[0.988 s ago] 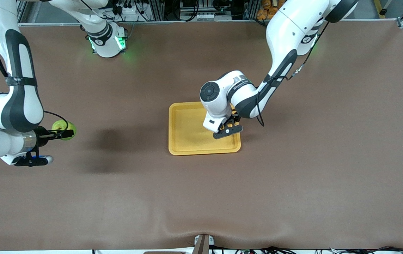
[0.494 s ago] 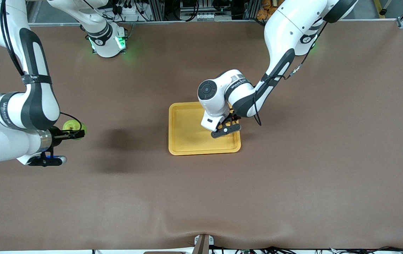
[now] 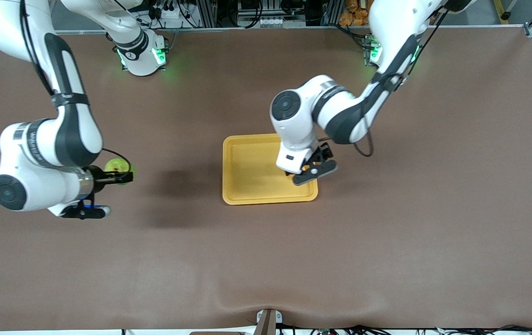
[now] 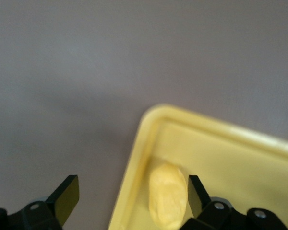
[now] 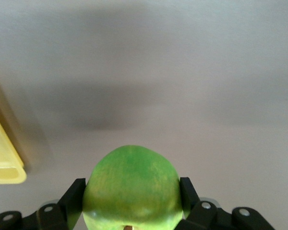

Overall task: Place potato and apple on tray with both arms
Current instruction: 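Release the potato onto the tray and lift the left gripper, then carry the apple to the tray with the right gripper while the left gripper withdraws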

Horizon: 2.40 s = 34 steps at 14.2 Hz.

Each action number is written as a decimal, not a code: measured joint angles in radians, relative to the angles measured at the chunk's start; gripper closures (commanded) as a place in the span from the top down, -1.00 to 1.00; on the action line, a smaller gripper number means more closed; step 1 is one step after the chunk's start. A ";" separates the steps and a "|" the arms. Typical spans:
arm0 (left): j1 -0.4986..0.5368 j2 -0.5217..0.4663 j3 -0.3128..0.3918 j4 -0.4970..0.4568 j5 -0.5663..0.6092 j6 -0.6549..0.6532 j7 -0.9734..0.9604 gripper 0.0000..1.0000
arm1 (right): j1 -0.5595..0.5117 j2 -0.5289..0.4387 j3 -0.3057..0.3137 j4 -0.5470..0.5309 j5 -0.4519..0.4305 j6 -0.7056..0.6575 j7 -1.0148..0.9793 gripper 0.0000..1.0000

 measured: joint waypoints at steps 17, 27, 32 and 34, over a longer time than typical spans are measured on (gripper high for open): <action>0.465 -0.310 -0.001 -0.064 -0.318 -0.069 0.737 1.00 | 0.406 0.162 0.006 -0.056 0.114 0.417 0.441 -1.00; 0.473 -0.430 0.094 -0.072 -0.366 -0.241 1.015 1.00 | 0.485 0.193 0.005 -0.054 0.159 0.469 0.528 -1.00; 0.376 -0.504 0.257 -0.075 -0.402 -0.330 1.181 1.00 | 0.493 0.222 -0.003 -0.055 0.159 0.493 0.533 -1.00; 0.373 -0.534 0.303 -0.077 -0.427 -0.370 1.249 1.00 | 0.493 0.228 -0.010 -0.055 0.159 0.496 0.533 -0.87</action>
